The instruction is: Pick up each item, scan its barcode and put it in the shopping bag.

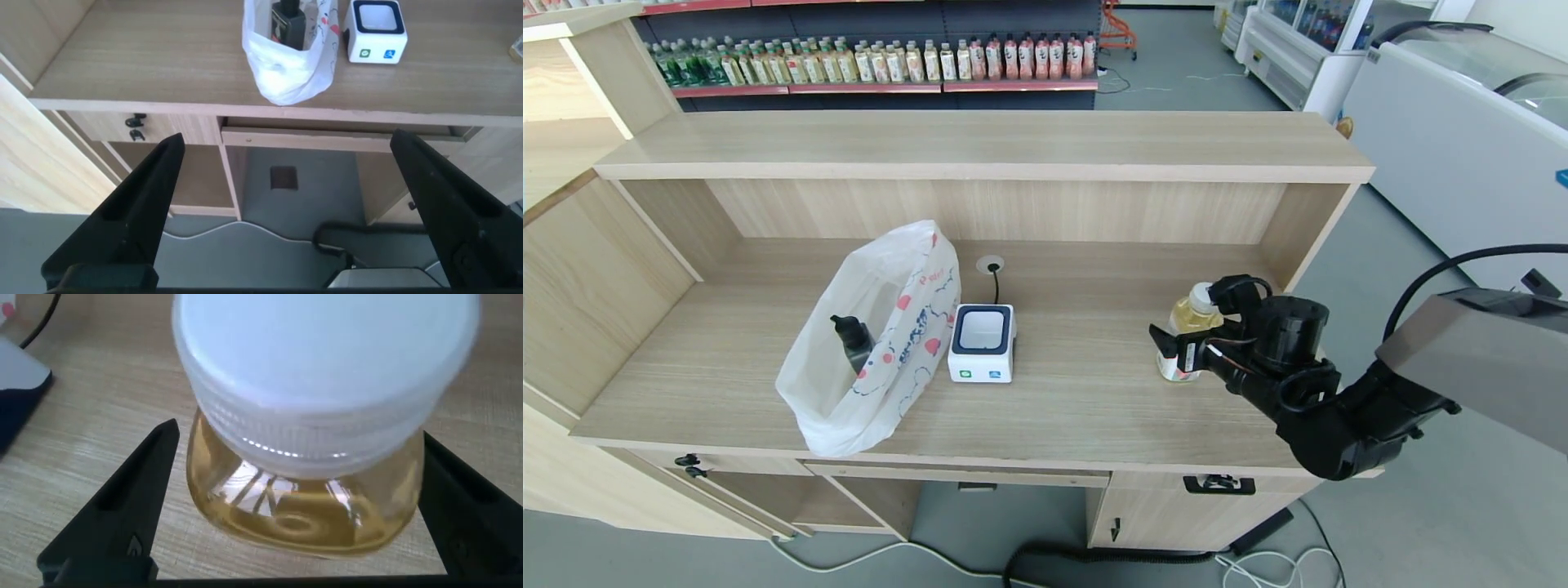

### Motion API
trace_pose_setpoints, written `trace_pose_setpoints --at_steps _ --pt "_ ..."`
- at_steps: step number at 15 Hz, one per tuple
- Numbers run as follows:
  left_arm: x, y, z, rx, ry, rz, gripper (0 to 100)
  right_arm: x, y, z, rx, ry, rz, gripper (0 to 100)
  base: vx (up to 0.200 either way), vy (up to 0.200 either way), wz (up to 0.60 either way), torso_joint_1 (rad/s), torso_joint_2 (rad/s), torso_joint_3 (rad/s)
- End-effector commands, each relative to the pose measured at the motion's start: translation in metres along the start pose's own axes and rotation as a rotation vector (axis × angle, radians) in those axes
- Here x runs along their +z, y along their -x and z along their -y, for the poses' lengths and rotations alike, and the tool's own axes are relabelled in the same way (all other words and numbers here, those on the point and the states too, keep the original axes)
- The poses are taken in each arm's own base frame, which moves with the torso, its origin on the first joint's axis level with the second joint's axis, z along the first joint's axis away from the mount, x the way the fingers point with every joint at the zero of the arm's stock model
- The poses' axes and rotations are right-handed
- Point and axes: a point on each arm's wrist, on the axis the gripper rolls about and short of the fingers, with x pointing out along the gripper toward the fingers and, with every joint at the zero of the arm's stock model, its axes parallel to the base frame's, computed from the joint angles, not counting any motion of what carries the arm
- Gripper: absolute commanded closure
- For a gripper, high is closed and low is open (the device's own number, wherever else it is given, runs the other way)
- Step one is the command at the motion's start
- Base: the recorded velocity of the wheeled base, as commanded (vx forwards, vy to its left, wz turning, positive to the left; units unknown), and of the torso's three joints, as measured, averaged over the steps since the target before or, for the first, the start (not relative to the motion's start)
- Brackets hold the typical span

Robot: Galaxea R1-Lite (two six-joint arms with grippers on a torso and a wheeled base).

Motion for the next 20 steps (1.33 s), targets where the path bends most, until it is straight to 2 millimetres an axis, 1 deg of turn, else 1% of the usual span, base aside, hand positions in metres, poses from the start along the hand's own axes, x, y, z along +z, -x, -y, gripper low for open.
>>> trace_pose_setpoints --at_steps 1,6,9,10,12,15,19,20 --pt "0.0 0.0 0.0 0.0 0.0 0.0 0 -0.007 -0.007 -0.006 0.016 0.015 -0.01 0 0.0 0.0 0.0 0.0 0.0 0.0" --pt "0.0 0.0 0.0 0.0 0.0 0.0 0 -0.017 -0.021 -0.012 0.027 0.019 -0.002 0 0.0 0.0 0.0 0.0 0.0 0.0" --pt "0.0 0.0 0.0 0.0 0.0 0.0 0 -0.017 -0.029 -0.013 0.027 0.014 0.016 0 0.0 0.0 0.0 0.0 0.0 0.0" --pt "0.0 0.0 0.0 0.0 0.0 0.0 0 -0.016 -0.03 -0.013 0.027 0.015 0.022 100 0.0 0.0 0.0 0.0 0.0 0.0" --pt "0.0 0.0 0.0 0.0 0.0 0.0 0 -0.012 -0.03 -0.012 0.024 0.016 0.033 100 0.0 0.0 0.0 0.0 0.0 0.0" --pt "0.0 0.0 0.0 0.0 0.0 0.0 0 -0.012 -0.031 -0.009 0.016 0.016 0.034 100 0.0 0.0 0.0 0.0 0.0 0.0" --pt "0.0 0.0 0.0 0.0 0.0 0.0 0 -0.013 -0.029 -0.009 0.013 0.016 0.028 100 0.0 0.0 0.0 0.0 0.0 0.0" --pt "0.0 0.0 0.0 0.0 0.0 0.0 0 -0.009 -0.028 -0.009 0.013 0.015 0.039 100 0.0 0.0 0.0 0.0 0.0 0.0"
